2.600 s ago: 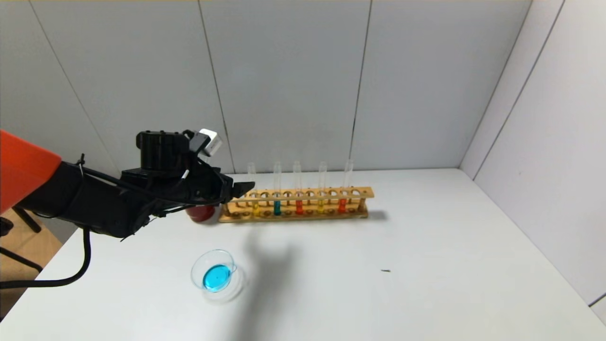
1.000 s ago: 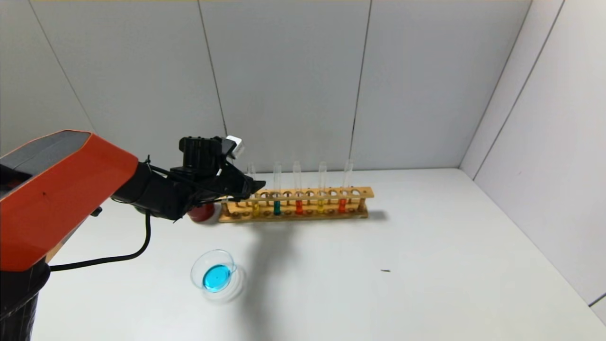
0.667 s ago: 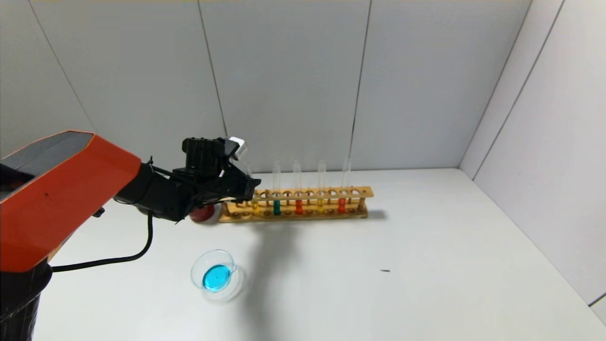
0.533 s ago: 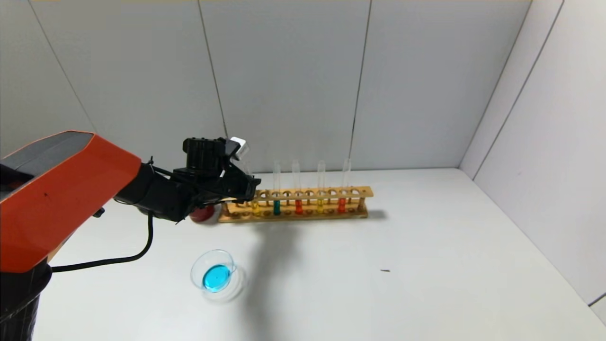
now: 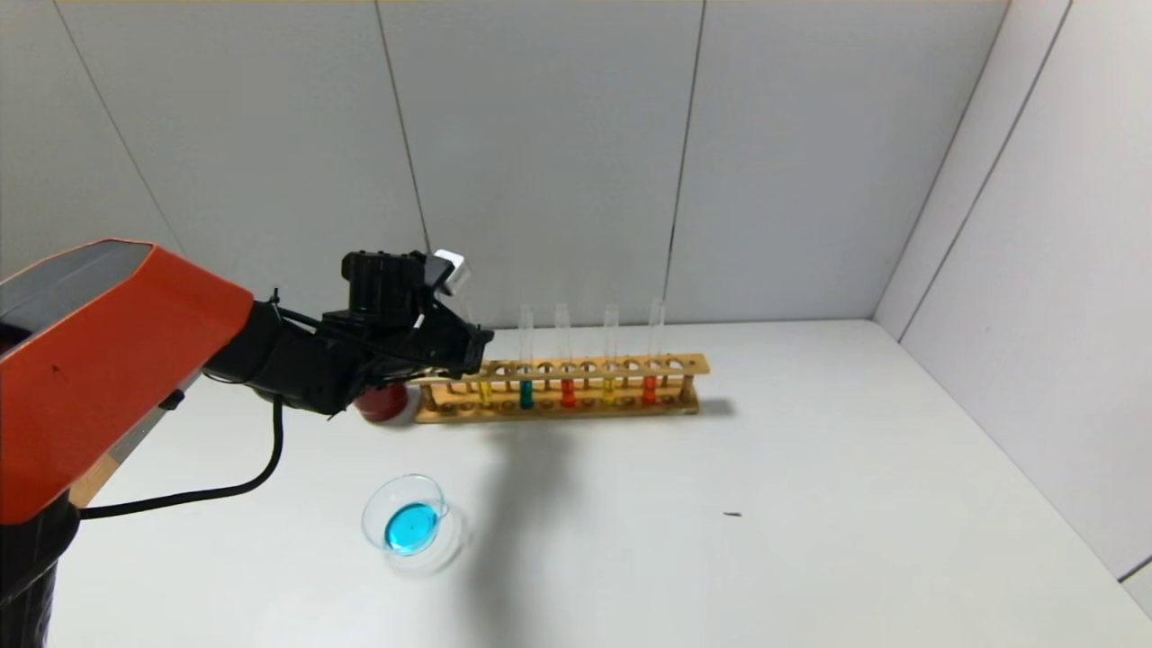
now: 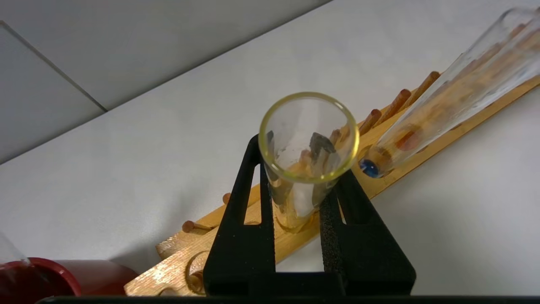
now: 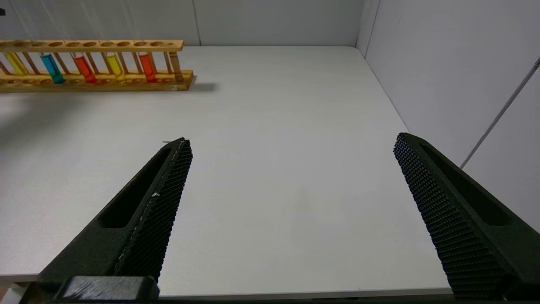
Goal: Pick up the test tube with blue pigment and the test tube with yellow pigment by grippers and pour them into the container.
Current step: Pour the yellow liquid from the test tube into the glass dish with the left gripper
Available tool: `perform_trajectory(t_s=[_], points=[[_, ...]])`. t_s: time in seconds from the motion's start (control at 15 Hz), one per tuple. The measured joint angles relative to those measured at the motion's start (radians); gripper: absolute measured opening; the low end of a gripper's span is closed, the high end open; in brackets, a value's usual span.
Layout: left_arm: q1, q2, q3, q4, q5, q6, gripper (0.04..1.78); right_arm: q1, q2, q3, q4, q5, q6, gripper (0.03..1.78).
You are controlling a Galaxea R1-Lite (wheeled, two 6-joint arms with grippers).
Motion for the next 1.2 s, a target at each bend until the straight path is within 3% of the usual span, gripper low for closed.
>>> perform_trajectory(t_s=[0.67, 1.2], points=[[0.000, -0.156, -0.089, 0.138, 0.005, 0.040, 0.34, 0.000, 0.000, 0.000, 0.000, 0.000, 0.000, 1.75], [0.013, -0.333, -0.078, 0.249, 0.014, 0.040, 0.34, -0.001, 0.000, 0.000, 0.000, 0.000, 0.000, 1.75]])
